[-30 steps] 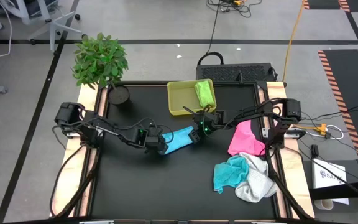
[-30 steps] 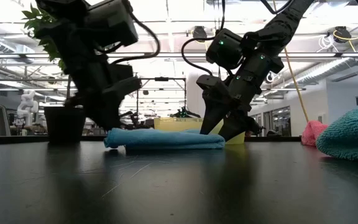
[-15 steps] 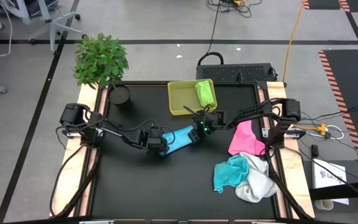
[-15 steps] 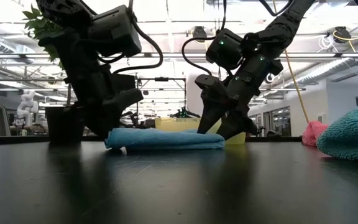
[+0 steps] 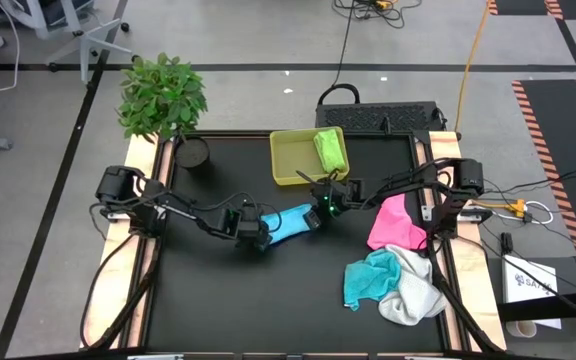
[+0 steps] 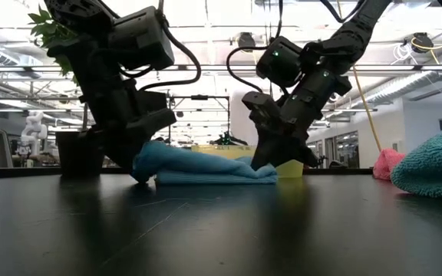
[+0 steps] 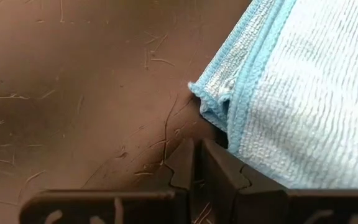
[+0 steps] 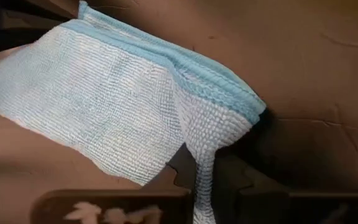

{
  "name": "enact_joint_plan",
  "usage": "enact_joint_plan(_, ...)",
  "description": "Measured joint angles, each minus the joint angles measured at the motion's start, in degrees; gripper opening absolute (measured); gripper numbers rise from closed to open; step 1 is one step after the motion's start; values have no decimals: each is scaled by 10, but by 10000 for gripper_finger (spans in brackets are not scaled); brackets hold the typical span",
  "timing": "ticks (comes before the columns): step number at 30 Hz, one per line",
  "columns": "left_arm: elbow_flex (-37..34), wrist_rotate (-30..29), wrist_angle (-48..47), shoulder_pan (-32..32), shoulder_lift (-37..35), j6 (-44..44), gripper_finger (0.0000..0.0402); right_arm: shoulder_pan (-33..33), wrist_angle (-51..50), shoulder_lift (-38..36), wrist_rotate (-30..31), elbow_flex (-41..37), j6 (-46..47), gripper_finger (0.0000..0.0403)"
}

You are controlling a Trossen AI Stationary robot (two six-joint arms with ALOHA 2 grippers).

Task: Fold microfiber towels
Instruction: Put the left blue microfiber cloth into the bin

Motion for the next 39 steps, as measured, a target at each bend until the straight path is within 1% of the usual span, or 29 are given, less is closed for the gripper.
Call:
enact_joint_plan(4,0,9,-16,0,-6,0,35,3,-6,-20,-28,-1,-2,8)
enact_joint_plan(8,0,25,-33,-2,-11,4,35,3,-33,-76,-39,-1,-5,5)
enact_joint_plan(11,0,39,-42,-3,-15,14,35,2,-47,-138,-42,-1,-10,4)
enact_joint_plan(16,0,42,-45,-4,-15,18,35,-18,-61,-259,-41,-1,-22,3)
enact_joint_plan(21,0,42,-45,-5,-15,17,35,-56,-61,-374,-12,-1,-53,3)
enact_joint_plan(26,-1,38,-34,-5,-15,17,35,-104,-37,-452,6,-1,-76,3)
enact_joint_plan(29,-1,37,-28,-5,-15,13,35,-126,-31,-472,4,0,-85,3)
enact_joint_plan(32,-1,36,-26,-5,-15,10,35,-142,-15,-473,4,0,-86,3)
enact_joint_plan(37,-2,34,-19,-5,-15,0,35,-163,63,-441,7,0,-104,3)
enact_joint_plan(39,-2,28,-17,-5,-15,-6,35,-167,107,-419,24,0,-122,3)
